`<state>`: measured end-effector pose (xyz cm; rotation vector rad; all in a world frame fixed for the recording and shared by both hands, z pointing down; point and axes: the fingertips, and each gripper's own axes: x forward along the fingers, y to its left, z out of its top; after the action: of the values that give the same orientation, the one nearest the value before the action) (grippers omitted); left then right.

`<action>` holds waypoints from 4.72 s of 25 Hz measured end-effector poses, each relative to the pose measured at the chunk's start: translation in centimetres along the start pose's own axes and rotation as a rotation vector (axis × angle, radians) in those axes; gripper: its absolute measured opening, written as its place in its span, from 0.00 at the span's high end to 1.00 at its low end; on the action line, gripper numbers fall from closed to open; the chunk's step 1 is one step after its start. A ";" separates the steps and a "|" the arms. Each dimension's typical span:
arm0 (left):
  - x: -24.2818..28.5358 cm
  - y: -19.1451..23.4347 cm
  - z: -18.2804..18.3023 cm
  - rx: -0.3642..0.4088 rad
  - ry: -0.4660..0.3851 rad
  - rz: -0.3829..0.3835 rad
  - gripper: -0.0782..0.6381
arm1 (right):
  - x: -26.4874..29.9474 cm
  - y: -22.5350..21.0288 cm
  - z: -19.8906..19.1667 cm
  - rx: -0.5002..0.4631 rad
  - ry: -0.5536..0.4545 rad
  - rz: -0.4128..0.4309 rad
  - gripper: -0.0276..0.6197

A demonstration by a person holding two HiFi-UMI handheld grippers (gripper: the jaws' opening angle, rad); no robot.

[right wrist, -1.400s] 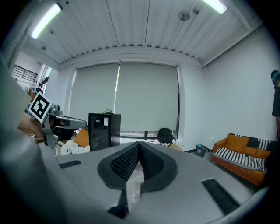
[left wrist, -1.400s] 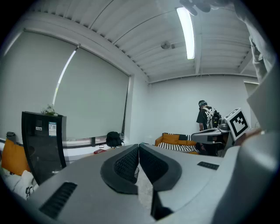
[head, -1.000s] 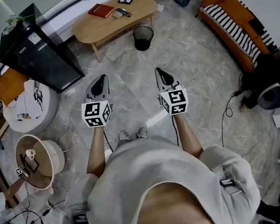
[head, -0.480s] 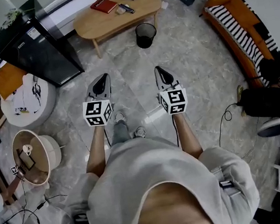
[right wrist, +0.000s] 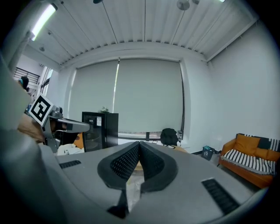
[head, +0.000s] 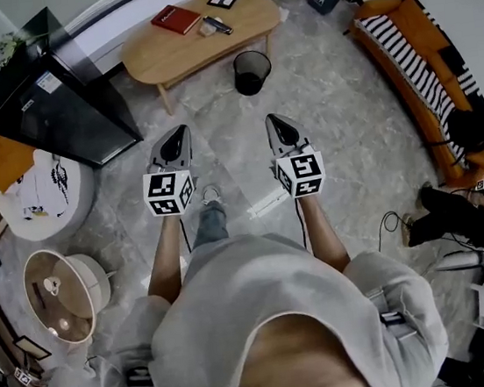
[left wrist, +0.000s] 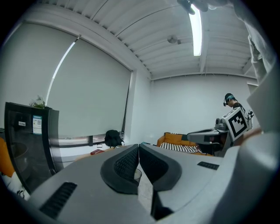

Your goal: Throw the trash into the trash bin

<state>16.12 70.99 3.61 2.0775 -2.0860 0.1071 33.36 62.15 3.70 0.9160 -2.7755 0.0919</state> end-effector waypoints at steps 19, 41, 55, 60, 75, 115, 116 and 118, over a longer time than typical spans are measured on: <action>15.2 13.6 5.0 0.007 -0.014 -0.113 0.86 | 17.4 -3.2 5.4 -0.012 0.011 -0.087 0.91; 27.6 20.1 4.8 -0.006 0.038 -0.096 0.86 | 30.7 -8.8 4.9 0.025 0.055 -0.044 0.91; 46.7 23.5 10.1 0.009 0.040 -0.044 0.86 | 46.9 -22.7 8.5 0.008 0.044 0.025 0.91; 49.8 25.0 9.4 0.002 0.077 -0.021 0.86 | 50.8 -24.5 8.3 0.016 0.057 0.055 0.91; 57.2 27.7 6.4 -0.009 0.191 -0.103 0.86 | 56.6 -26.9 4.4 0.101 0.159 -0.001 0.91; 66.9 34.0 -17.4 -0.091 0.379 -0.112 0.86 | 65.8 -26.3 -22.7 0.194 0.459 -0.040 0.91; 67.0 34.1 -17.8 -0.093 0.381 -0.112 0.86 | 65.9 -26.2 -23.4 0.189 0.467 -0.036 0.91; 67.1 34.2 -18.6 -0.095 0.384 -0.110 0.86 | 66.4 -26.0 -24.3 0.178 0.478 -0.026 0.91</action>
<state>-16.03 9.02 37.35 1.9296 -1.7147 0.3532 1.34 5.71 42.08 0.8379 -2.3358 0.4924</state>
